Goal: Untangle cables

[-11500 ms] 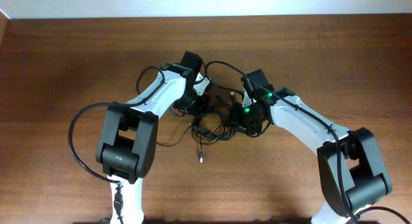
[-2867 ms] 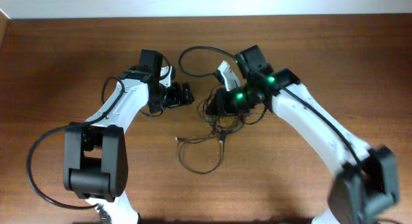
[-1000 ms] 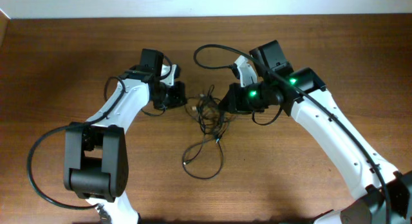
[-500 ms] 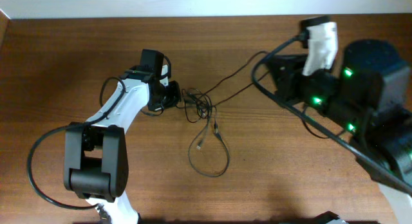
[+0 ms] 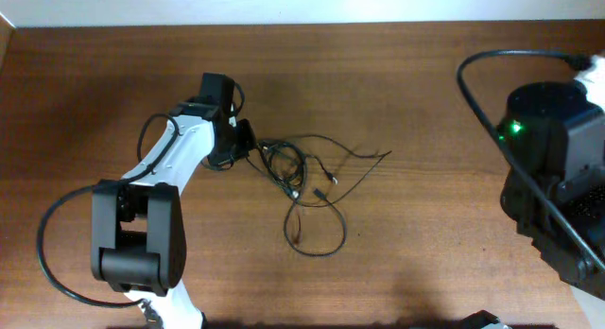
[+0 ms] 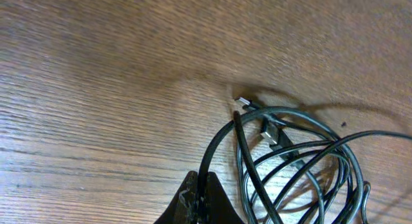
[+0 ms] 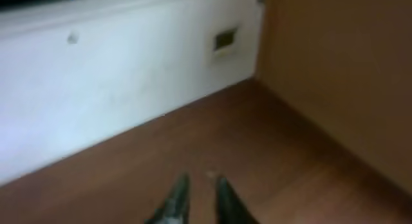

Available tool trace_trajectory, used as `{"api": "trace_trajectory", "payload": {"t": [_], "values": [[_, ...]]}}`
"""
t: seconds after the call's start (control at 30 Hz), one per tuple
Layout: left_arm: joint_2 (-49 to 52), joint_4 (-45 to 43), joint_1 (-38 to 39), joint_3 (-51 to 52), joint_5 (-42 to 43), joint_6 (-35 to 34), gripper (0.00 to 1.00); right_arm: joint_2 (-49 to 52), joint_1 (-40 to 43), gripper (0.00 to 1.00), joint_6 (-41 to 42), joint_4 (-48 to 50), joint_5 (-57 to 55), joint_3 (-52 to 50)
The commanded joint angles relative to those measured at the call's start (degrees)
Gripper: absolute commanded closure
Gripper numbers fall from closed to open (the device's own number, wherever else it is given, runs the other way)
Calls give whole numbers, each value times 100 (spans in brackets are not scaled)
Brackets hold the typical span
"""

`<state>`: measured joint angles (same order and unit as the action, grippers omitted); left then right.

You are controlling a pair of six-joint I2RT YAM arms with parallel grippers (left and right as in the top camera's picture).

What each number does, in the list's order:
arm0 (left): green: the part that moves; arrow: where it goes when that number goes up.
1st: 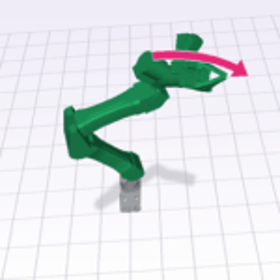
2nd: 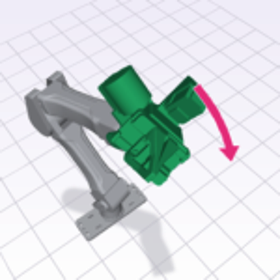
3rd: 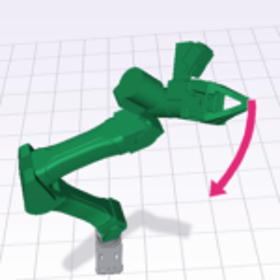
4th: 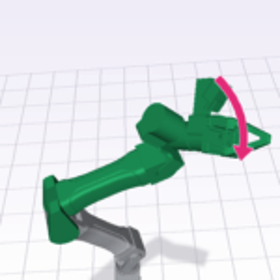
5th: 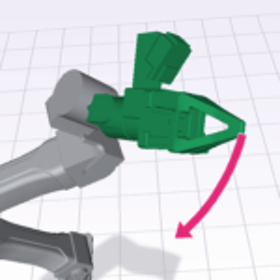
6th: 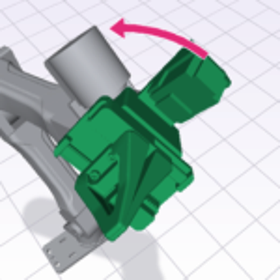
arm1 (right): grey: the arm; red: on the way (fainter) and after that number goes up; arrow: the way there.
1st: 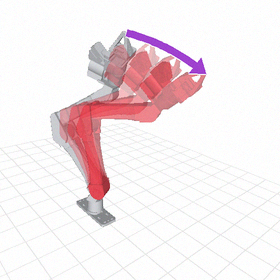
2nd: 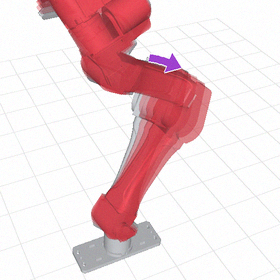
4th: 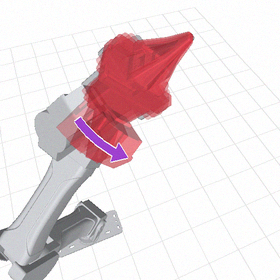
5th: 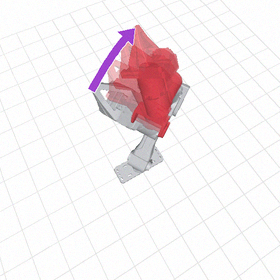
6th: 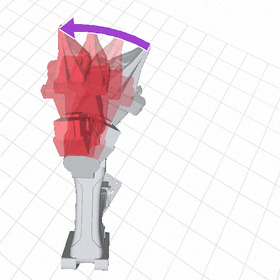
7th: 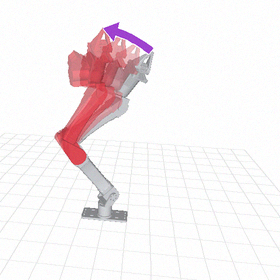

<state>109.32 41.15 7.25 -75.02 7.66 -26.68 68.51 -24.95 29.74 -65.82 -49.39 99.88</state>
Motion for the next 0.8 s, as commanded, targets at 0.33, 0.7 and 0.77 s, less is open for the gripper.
{"api": "trace_trajectory", "payload": {"t": [0.33, 0.7, 0.77], "values": [[31, -11, -22, -76, -125, -94, 95, 2973, -11, 21, -140, -63, 5829, 52], [31, -35, -22, -76, -105, -94, 92, 5423, -17, 27, 1165, 1759, 6548, 52], [31, -35, -22, -76, -107, -94, 92, 5626, -22, 28, 1438, 1910, 6548, 52]]}}
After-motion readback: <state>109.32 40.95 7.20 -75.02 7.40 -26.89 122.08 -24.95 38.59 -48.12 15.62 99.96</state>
